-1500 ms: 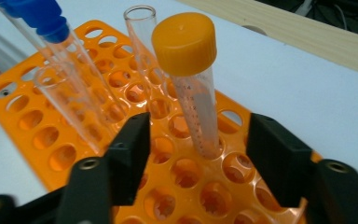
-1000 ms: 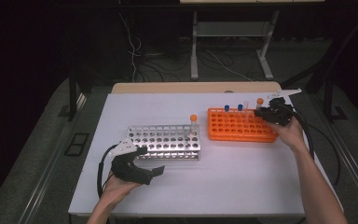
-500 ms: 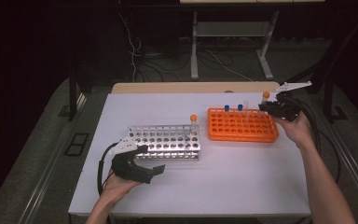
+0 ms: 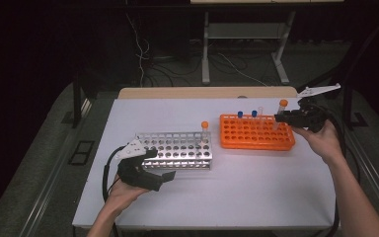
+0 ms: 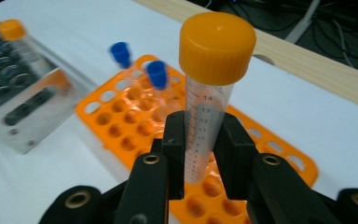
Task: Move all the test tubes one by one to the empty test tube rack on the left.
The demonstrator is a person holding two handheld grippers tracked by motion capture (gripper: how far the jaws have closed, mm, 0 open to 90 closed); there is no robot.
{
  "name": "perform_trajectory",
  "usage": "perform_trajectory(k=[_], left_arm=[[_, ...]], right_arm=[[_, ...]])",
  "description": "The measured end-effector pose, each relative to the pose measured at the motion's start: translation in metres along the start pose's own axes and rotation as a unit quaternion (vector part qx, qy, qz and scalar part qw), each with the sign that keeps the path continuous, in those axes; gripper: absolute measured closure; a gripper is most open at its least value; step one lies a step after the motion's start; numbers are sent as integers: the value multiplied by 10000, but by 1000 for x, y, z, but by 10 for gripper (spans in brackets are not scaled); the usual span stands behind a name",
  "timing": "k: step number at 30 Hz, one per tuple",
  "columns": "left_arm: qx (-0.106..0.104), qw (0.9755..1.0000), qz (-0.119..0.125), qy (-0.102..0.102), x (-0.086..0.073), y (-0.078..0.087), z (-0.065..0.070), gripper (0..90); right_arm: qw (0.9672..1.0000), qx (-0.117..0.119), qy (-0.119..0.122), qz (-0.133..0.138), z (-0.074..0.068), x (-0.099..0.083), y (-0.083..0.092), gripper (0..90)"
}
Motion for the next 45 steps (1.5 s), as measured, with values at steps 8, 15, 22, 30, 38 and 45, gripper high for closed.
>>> perform_trajectory(k=[8, 15, 22, 30, 38, 45], left_arm=[[-40, 9999, -27, -117, 15, 1, 4, 0], [-113, 9995, -83, -299, 34, -2, 12, 0], [-221, 9983, -207, -505, 56, -7, 20, 2], [-364, 9953, -410, -804, 81, -16, 29, 14], [-607, 9905, -649, -1053, 99, -28, 39, 72], [-895, 9860, -775, -1176, 109, -35, 44, 170]], right_arm=[[9988, 355, 329, -15, -36, -1, 16, 741], [9944, 711, 771, -87, -69, 0, 22, 741], [9867, 1025, 1235, -247, -105, 2, 20, 742], [9780, 1288, 1615, -305, -140, 9, 15, 741], [9697, 1528, 1853, -453, -163, 13, 2, 741], [9626, 1714, 2039, -501, -182, 18, -9, 741]])
Point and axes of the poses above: each handheld gripper's, and its own axes: y roughly backward along the jaws, x roughly out of its top, z roughly to its right, the point moved 4 cm from there along -y, roughly forward along the jaws, and after that the axes turned 8 degrees about -z, right-handed, at the moved point
